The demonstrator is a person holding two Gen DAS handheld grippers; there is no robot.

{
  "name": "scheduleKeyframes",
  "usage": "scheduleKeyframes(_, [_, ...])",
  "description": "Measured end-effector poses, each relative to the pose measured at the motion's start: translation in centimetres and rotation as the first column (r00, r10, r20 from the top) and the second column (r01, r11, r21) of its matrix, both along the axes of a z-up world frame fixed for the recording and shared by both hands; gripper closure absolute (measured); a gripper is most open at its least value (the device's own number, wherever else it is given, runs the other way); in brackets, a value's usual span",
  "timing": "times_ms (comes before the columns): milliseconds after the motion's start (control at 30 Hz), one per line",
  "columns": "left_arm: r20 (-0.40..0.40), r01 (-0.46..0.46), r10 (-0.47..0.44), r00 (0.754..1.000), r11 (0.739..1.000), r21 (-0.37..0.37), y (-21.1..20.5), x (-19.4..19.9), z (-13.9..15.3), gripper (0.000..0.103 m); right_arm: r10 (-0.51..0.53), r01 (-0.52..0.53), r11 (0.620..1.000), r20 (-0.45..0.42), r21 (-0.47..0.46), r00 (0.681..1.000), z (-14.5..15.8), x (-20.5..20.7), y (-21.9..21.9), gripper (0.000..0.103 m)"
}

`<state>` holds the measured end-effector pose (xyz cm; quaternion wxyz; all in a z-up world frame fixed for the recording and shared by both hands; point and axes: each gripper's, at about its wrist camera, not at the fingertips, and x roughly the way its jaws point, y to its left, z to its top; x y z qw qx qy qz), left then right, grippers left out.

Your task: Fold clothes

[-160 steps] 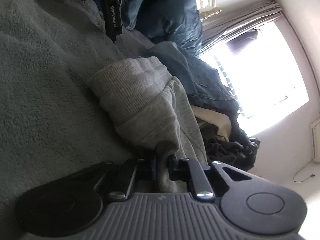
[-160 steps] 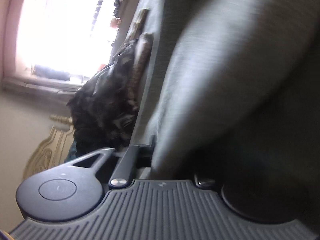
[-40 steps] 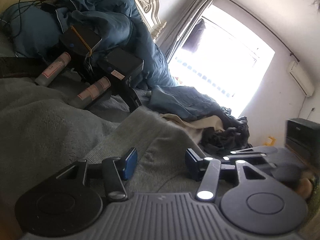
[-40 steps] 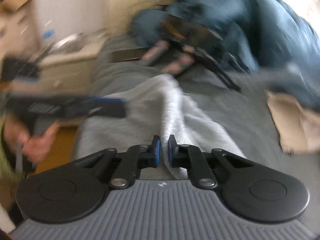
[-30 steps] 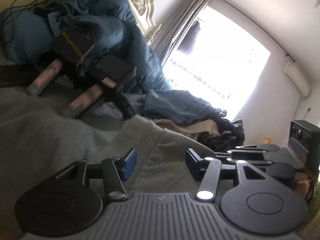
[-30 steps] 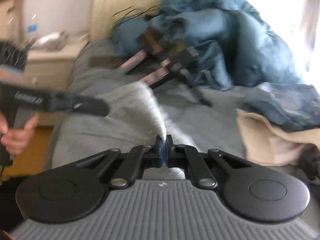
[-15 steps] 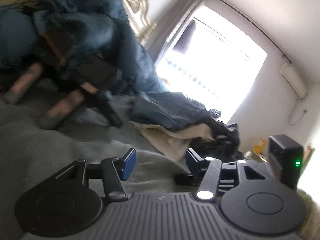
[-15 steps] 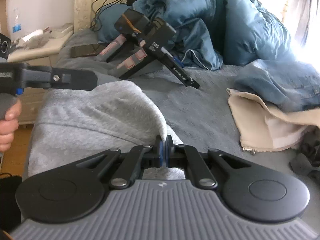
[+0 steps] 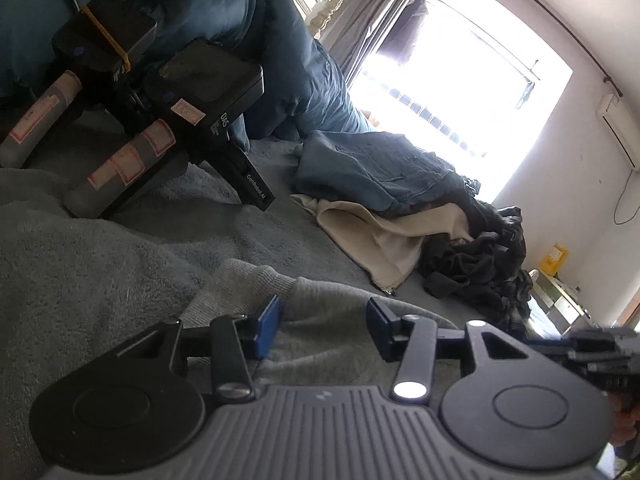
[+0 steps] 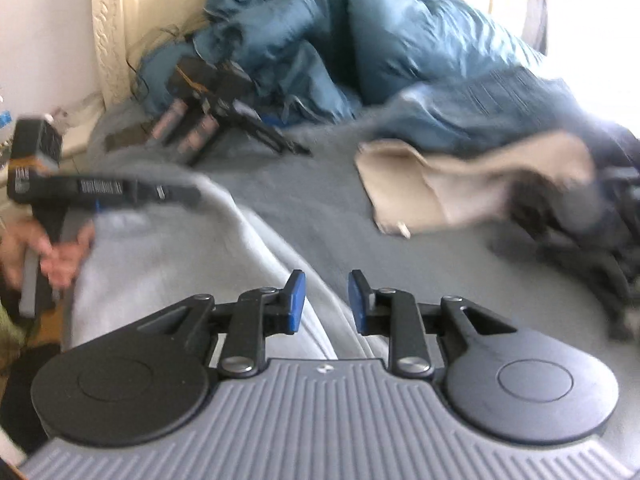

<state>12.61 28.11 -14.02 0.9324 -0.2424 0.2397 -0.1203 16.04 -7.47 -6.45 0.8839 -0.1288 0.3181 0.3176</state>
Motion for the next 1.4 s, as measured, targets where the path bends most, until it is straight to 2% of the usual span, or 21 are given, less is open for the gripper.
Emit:
scheduleKeyframes(133, [0.008, -0.001, 0.001, 1.0, 1.0, -0.002, 0.0, -0.1, -0.1, 0.054, -0.014, 0.011, 0.997, -0.052, -0.072, 0.999, -2.4, -1.2, -1.4, 0.08])
scheduleKeyframes(233, [0.005, -0.001, 0.001, 1.0, 1.0, -0.011, 0.2, 0.0, -0.2, 0.054, 0.016, -0.029, 0.991, -0.1, -0.132, 0.995, -4.3, -2.3, -1.5, 0.08])
scheduleKeyframes(300, [0.002, -0.001, 0.001, 1.0, 1.0, -0.011, 0.2, 0.1, -0.2, 0.054, 0.048, -0.059, 0.983, -0.068, -0.172, 0.997, -4.5, -2.9, -1.2, 0.08])
scheduleKeyframes(367, [0.0, 0.0, 0.0, 1.0, 1.0, -0.006, 0.2, 0.2, -0.1, 0.054, 0.056, -0.063, 0.986, -0.048, -0.152, 0.997, -3.7, -2.4, -1.5, 0.08])
scheduleKeyframes(433, [0.0, 0.0, 0.0, 1.0, 1.0, -0.004, 0.1, 0.1, -0.1, 0.054, 0.041, -0.045, 0.995, -0.046, -0.089, 0.998, -2.7, -1.2, -2.3, 0.079])
scheduleKeyframes(533, [0.002, 0.001, -0.001, 1.0, 1.0, 0.002, 0.1, 0.1, -0.2, 0.054, -0.004, 0.002, 0.999, -0.061, -0.032, 0.998, -2.3, 0.9, -3.1, 0.079])
scheduleKeyframes(567, [0.003, 0.002, -0.002, 1.0, 1.0, 0.004, 0.1, 0.1, -0.2, 0.054, -0.012, 0.009, 0.999, -0.07, -0.038, 0.997, -2.6, 1.2, -3.1, 0.079])
scheduleKeyframes(667, [0.005, 0.005, -0.005, 1.0, 1.0, 0.01, 0.0, 0.0, -0.2, 0.054, 0.021, -0.03, 0.994, -0.078, -0.106, 0.997, -4.0, 0.3, -2.5, 0.08])
scheduleKeyframes(767, [0.008, 0.009, -0.009, 1.0, 1.0, 0.019, -0.1, 0.0, -0.2, 0.053, 0.081, -0.082, 0.972, -0.013, -0.222, 0.997, -5.1, -2.4, -1.5, 0.08])
scheduleKeyframes(833, [0.01, 0.009, -0.009, 1.0, 1.0, 0.027, -0.2, 0.0, -0.2, 0.053, 0.094, -0.089, 0.962, 0.006, -0.259, 0.996, -5.4, -3.3, -1.4, 0.08])
scheduleKeyframes(1000, [0.009, 0.012, -0.012, 1.0, 1.0, 0.028, -0.2, 0.1, -0.2, 0.052, 0.08, -0.092, 0.969, -0.062, -0.228, 0.995, -4.6, -1.4, -1.9, 0.075])
scheduleKeyframes(1167, [0.013, 0.015, -0.015, 1.0, 1.0, 0.022, -0.1, 0.1, -0.4, 0.052, 0.084, -0.119, 0.982, -0.224, -0.15, 0.971, -4.6, 1.6, -2.7, 0.073])
scheduleKeyframes(1233, [0.016, 0.014, -0.014, 1.0, 1.0, 0.025, -0.2, 0.0, -0.5, 0.052, 0.061, -0.094, 0.989, -0.261, -0.114, 0.963, -4.5, 2.0, -3.1, 0.081])
scheduleKeyframes(1267, [0.016, 0.013, -0.013, 1.0, 1.0, 0.027, -0.2, 0.1, -0.5, 0.052, 0.05, -0.082, 0.989, -0.247, -0.121, 0.968, -4.2, 1.6, -3.0, 0.099])
scheduleKeyframes(1300, [0.016, 0.012, -0.012, 1.0, 1.0, 0.027, -0.2, 0.0, -0.5, 0.052, 0.038, -0.069, 0.989, -0.225, -0.13, 0.974, -3.9, 1.2, -2.9, 0.1])
scheduleKeyframes(1400, [0.019, 0.005, -0.005, 1.0, 1.0, 0.025, -0.2, 0.1, -0.6, 0.052, 0.005, -0.019, 0.986, -0.09, -0.163, 0.996, -2.5, -0.9, -2.6, 0.1])
